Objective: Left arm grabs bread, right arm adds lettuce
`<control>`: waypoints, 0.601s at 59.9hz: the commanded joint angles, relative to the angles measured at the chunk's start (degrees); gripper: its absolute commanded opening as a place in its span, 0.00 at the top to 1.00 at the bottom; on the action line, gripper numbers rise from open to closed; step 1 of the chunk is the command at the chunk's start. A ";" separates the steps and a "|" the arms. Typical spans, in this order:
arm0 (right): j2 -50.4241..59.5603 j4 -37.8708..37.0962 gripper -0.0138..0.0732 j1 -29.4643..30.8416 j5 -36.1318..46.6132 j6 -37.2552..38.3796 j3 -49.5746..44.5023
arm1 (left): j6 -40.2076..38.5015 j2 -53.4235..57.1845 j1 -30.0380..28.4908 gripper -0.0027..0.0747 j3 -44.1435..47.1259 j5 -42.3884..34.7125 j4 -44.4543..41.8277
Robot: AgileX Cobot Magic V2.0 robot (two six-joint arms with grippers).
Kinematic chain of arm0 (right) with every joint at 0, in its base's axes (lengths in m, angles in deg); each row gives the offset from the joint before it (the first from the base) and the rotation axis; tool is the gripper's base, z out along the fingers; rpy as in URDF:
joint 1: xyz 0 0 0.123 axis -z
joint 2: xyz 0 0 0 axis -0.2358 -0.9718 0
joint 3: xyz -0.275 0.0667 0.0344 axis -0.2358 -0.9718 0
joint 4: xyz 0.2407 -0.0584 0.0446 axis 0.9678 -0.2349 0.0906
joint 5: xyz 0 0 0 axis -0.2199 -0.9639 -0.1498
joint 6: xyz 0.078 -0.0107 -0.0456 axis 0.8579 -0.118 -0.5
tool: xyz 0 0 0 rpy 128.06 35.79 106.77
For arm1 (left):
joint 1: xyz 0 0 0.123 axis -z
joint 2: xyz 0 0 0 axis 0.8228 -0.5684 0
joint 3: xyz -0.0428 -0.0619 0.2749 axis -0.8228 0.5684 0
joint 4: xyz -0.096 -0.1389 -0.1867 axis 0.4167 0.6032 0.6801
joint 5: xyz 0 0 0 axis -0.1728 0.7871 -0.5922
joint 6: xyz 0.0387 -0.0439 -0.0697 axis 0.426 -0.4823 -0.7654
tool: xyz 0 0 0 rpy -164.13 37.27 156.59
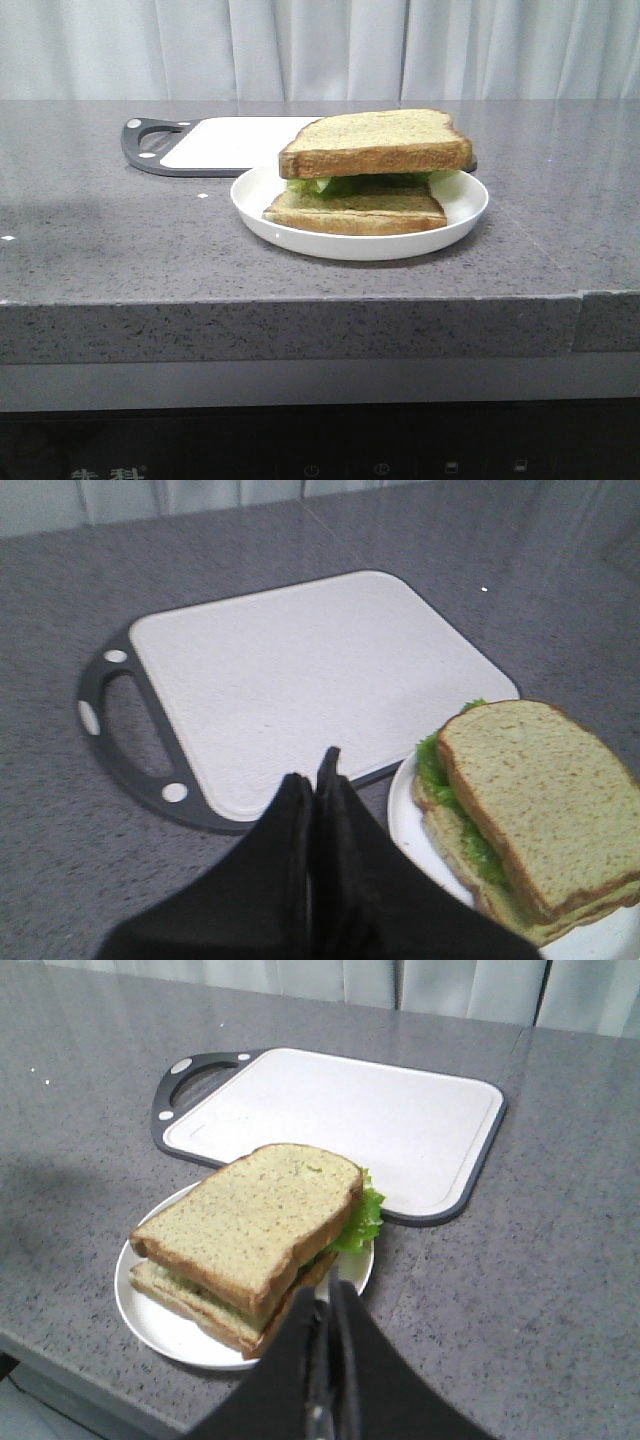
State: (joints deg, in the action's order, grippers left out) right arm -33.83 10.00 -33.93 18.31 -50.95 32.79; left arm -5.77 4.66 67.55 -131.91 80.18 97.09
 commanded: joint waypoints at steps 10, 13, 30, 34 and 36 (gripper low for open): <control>9.16 -0.05 0.91 0.34 10.37 -0.50 -6.33 | -0.65 21.79 -0.12 0.99 17.63 -14.90 -0.38; 11.08 -0.05 0.91 0.34 10.00 -0.50 -7.48 | -0.65 25.36 -0.12 0.99 20.68 -15.49 -0.38; 20.29 -0.05 0.91 0.34 9.27 -0.50 -11.34 | -0.65 40.31 -0.12 0.99 31.44 -15.36 0.20; 20.34 -0.05 0.91 0.34 9.27 -0.50 -11.34 | -0.65 41.49 -0.12 0.99 31.84 -15.36 0.20; 20.34 -0.05 0.91 0.34 9.27 -0.50 -11.34 | -0.65 41.77 -0.12 0.99 31.84 -15.36 0.20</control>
State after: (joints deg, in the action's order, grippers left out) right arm -13.10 10.00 -33.93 23.25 -50.95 19.97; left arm -6.00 45.96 67.55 -98.75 68.64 95.90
